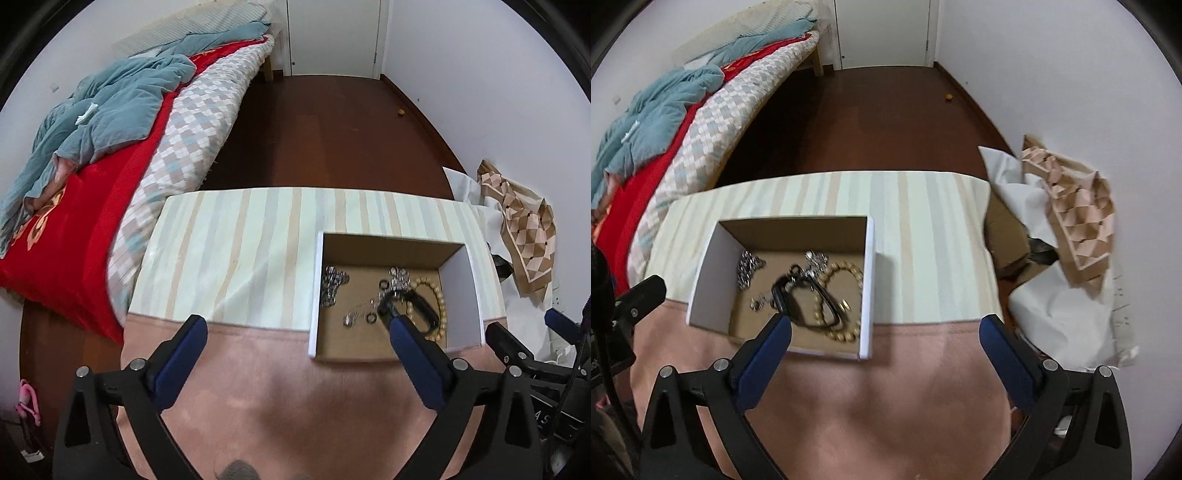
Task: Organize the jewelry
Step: 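Withdraw both tools from the box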
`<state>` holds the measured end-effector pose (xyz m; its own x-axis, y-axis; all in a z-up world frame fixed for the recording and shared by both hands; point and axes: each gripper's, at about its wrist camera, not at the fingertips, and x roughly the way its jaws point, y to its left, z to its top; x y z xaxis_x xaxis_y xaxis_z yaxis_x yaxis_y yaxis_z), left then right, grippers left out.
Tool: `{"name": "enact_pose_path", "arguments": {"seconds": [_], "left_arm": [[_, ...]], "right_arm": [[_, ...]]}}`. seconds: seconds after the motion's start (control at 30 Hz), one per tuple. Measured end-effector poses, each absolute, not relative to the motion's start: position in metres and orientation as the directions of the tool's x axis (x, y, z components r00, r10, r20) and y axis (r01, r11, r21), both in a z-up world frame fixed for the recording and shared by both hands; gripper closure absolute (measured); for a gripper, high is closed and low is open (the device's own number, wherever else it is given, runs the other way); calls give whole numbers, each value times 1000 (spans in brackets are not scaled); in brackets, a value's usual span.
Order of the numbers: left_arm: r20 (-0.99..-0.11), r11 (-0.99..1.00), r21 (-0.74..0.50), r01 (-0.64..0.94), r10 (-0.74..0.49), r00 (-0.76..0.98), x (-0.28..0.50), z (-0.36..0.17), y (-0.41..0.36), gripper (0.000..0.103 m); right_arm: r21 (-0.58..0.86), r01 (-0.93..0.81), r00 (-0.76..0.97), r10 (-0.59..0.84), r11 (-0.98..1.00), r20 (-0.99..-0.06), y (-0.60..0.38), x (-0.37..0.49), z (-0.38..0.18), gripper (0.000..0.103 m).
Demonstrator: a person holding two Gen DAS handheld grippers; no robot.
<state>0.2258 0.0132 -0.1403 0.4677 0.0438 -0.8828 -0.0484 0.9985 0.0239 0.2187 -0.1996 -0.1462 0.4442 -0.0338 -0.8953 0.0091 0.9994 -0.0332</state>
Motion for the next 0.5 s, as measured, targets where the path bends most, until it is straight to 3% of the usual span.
{"name": "enact_pose_path", "arguments": {"seconds": [0.5], "left_arm": [[-835, 1000, -2, -29, 14, 550, 139, -65, 10, 1]], "right_arm": [[-14, 50, 553, -40, 999, -832, -212, 125, -48, 0]]}}
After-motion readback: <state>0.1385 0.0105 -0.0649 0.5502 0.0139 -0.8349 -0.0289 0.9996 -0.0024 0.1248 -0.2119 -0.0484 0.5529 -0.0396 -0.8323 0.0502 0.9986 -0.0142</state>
